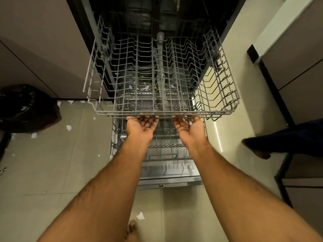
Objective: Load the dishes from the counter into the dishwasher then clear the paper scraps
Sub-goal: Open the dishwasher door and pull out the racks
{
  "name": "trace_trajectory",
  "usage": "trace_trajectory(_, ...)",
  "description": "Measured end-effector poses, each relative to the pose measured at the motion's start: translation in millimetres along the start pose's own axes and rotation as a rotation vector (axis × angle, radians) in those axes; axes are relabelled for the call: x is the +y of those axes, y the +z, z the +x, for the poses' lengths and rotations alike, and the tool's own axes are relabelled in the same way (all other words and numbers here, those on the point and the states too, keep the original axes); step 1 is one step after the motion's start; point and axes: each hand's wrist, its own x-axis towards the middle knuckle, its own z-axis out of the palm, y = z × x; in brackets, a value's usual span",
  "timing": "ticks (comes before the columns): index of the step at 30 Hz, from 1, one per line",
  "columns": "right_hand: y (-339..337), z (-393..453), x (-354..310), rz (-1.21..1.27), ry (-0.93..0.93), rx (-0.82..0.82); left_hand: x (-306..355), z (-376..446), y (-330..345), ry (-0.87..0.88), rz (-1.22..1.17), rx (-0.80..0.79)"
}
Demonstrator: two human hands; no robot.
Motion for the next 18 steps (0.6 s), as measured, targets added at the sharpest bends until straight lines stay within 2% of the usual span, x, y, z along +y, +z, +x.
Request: trace_trajectory(18, -43.5, -62.5, 5.4, -0.031, 0.061, 0.024, -23.6, -48.6, -44.0, 0.009, 0.029, 0.064)
